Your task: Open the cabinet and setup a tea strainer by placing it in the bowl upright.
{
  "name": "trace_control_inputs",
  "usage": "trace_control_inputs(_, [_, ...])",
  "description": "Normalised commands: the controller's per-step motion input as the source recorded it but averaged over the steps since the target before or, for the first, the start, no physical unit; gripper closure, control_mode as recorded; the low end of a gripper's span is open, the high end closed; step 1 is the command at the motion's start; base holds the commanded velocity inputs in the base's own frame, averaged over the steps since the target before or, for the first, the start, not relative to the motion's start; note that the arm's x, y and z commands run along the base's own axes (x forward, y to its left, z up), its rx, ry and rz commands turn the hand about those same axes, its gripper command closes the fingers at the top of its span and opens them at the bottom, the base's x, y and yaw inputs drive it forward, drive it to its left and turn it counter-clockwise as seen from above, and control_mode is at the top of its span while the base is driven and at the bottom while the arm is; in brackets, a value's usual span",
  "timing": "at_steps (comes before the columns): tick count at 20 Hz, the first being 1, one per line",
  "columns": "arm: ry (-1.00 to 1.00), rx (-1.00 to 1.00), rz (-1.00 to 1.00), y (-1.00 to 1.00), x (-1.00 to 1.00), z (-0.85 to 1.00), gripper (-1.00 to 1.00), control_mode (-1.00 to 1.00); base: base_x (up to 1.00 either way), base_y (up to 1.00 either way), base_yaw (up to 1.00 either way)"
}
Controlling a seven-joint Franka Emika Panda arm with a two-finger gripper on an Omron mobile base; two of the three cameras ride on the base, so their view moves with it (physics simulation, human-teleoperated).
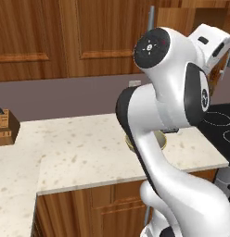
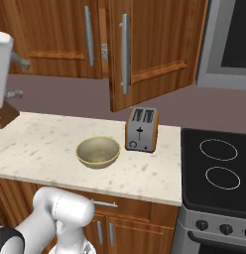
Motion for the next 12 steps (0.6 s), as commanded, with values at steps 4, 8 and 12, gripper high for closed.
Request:
trace_control_inputs(4, [0.24, -0.25, -0.01, -0.04, 0.57, -0.51, -1.00, -1.00, 0.00, 0.00, 0.00])
trace_control_inputs(8, [0.29, -0.04, 0.00, -0.31, 0.81, -0.56, -1.00, -1.00, 0.00, 0.00, 0.00])
trace_control_inputs(12, [0.25, 0.00, 0.00, -0.35, 0.88, -0.46, -1.00, -1.00, 0.00, 0.00, 0.00])
